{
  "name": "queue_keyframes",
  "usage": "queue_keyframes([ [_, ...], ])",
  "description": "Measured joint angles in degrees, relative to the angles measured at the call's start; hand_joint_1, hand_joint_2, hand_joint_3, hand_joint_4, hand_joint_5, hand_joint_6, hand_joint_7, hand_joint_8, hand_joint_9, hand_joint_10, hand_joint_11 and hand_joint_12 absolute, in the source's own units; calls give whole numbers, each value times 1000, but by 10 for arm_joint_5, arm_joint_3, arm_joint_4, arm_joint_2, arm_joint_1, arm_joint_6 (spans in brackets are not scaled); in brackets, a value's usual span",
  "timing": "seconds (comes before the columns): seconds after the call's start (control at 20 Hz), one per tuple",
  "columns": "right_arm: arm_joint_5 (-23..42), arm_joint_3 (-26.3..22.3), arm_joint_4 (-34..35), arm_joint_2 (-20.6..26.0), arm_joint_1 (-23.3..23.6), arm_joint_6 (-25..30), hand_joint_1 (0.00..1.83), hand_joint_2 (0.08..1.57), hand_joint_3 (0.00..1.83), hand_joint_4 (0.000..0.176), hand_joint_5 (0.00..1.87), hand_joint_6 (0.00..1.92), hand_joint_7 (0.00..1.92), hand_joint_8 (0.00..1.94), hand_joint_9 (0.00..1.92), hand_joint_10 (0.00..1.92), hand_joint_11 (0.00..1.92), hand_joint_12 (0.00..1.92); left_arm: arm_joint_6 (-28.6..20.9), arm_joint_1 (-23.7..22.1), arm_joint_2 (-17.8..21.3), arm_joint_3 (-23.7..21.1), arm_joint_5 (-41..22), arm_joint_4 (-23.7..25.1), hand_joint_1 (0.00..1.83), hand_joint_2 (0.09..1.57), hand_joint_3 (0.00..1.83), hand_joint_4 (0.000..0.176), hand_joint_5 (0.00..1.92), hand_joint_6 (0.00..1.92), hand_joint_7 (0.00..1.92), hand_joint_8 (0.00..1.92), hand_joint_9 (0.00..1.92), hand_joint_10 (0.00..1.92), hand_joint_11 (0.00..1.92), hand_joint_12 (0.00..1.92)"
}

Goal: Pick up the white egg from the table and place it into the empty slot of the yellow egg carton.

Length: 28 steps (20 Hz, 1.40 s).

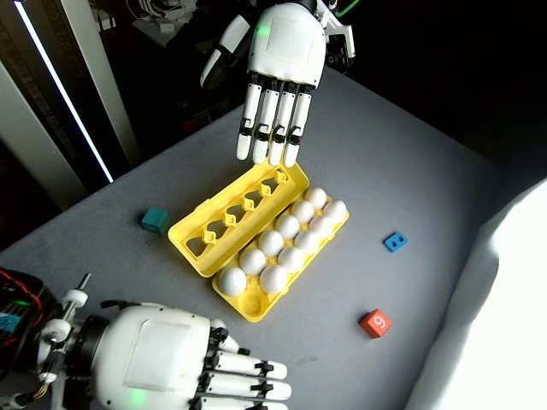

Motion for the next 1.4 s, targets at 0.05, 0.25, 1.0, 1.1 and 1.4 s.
queue_keyframes([
  [0.05, 16, 0, 3, -5, -1, 20, 1124, 1066, 1, 0, 1084, 837, 172, 0, 0, 0, 0, 0, 0, -2, 0, 0, 0, 1, 0, 1149, 0, 0, 11, 0, 38, 0, 31, 1, 0, 83],
  [0.25, 56, -2, 19, -12, -1, 48, 1140, 1059, 0, 0, 1105, 803, 198, 6, 0, 0, 0, 0, -2, -2, 0, -2, 2, 0, 0, 1154, 2, 0, 31, 3, 52, 0, 37, 0, 0, 103],
  [1.0, 48, -11, 75, -41, -2, 120, 1110, 1053, 0, 37, 1117, 783, 226, 3, 0, 0, 0, 0, -2, -2, 0, -11, 3, 1, 0, 1158, 1, 0, 29, 2, 74, 1, 57, 2, 0, 139],
  [1.1, 48, -11, 75, -41, -2, 120, 1111, 1051, 0, 38, 1120, 779, 235, 6, 0, 0, 0, 0, -2, -1, 0, -13, 3, 2, 0, 1161, 2, 0, 27, 1, 81, 3, 62, 3, 0, 122],
  [1.4, 52, -14, 81, -47, -5, 122, 889, 1044, 0, 86, 885, 530, 96, 3, 0, 0, 0, 0, -8, -2, 0, -14, 2, 2, 0, 1162, 1, 0, 28, 0, 94, 2, 73, 2, 0, 141],
])
